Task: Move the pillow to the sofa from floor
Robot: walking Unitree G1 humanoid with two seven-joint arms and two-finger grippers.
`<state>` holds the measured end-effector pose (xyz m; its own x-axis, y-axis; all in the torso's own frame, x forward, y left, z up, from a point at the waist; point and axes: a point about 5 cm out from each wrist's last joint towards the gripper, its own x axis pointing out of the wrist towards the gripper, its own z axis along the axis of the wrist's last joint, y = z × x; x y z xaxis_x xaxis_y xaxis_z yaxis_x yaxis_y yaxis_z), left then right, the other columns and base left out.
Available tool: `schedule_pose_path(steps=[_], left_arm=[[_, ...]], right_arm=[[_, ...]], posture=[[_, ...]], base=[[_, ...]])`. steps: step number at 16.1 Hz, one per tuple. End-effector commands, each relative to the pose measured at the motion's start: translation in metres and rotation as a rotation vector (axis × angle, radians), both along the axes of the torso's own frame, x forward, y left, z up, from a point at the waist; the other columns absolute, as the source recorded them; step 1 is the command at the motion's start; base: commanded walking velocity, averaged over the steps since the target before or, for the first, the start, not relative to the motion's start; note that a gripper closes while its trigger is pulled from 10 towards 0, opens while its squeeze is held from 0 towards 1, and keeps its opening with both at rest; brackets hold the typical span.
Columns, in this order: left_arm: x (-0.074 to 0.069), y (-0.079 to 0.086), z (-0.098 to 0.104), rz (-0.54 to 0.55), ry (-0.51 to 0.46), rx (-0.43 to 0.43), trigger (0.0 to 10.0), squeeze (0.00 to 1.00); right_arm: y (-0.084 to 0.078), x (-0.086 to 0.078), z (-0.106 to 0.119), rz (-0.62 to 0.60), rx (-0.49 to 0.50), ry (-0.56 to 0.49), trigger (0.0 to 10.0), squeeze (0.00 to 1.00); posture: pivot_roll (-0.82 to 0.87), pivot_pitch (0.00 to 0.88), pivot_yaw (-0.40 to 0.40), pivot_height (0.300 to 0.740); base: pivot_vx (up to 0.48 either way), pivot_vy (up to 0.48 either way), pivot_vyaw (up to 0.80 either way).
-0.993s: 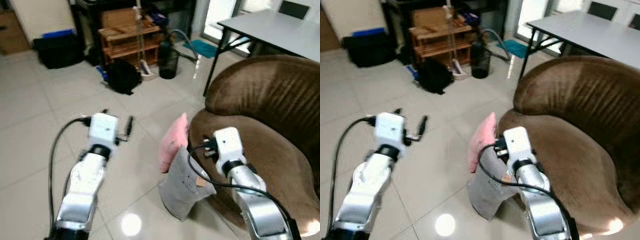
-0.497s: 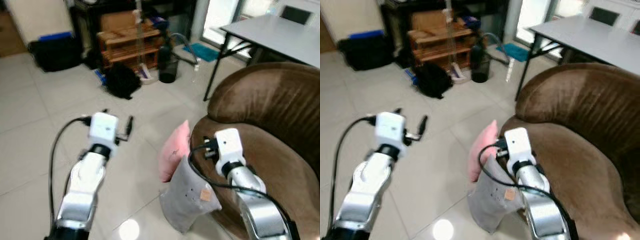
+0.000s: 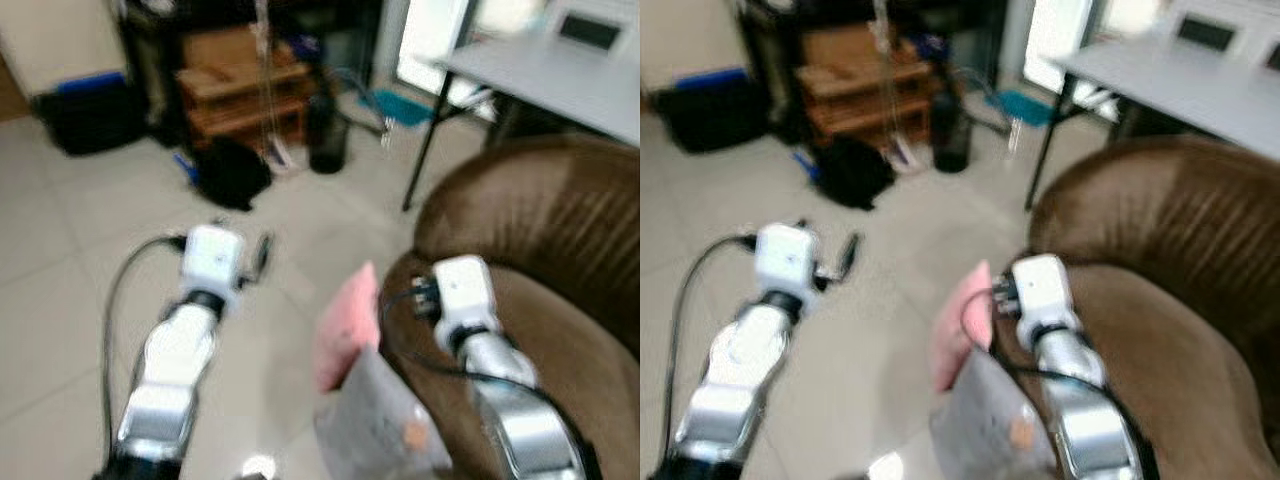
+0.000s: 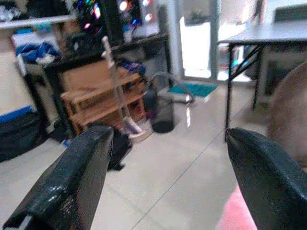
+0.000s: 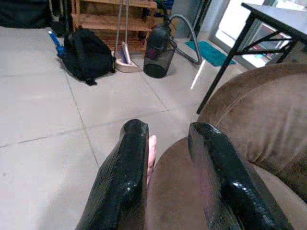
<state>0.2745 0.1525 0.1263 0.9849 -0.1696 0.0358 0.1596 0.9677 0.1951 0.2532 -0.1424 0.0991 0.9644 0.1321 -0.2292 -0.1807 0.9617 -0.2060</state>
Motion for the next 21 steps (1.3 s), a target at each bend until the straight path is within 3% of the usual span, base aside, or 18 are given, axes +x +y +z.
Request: schedule_pose_path(steps=[1,6,17,21], left_arm=[[0.001,-0.009,0.003,-0.023,-0.006,-0.015,10.0,0.0],[-0.001,-0.011,-0.003,-0.074,0.021,0.007,10.0,0.0],[-0.006,-0.01,-0.009,-0.079,0.036,0.001,10.0,0.0],[-0.007,-0.01,-0.009,-0.071,0.027,0.002,10.0,0.0]], right_arm=[[-0.011,0.0,0.0,-0.034,-0.016,0.005,10.0,0.0],[-0.011,-0.002,-0.001,-0.043,-0.009,0.008,10.0,0.0],[-0.012,-0.004,-0.004,-0.022,-0.016,0.018,10.0,0.0],[-0.01,-0.004,-0.004,-0.003,-0.026,0.017,10.0,0.0]], posture=[[-0.05,0.035,-0.012,0.74],[-0.06,0.039,-0.01,0.695],[-0.06,0.029,-0.018,0.58],[-0.06,0.028,-0.023,0.56]], base=[[0.0,0.0,0.0],[0.0,0.0,0.0],[0.0,0.0,0.0],[0.0,0.0,0.0]])
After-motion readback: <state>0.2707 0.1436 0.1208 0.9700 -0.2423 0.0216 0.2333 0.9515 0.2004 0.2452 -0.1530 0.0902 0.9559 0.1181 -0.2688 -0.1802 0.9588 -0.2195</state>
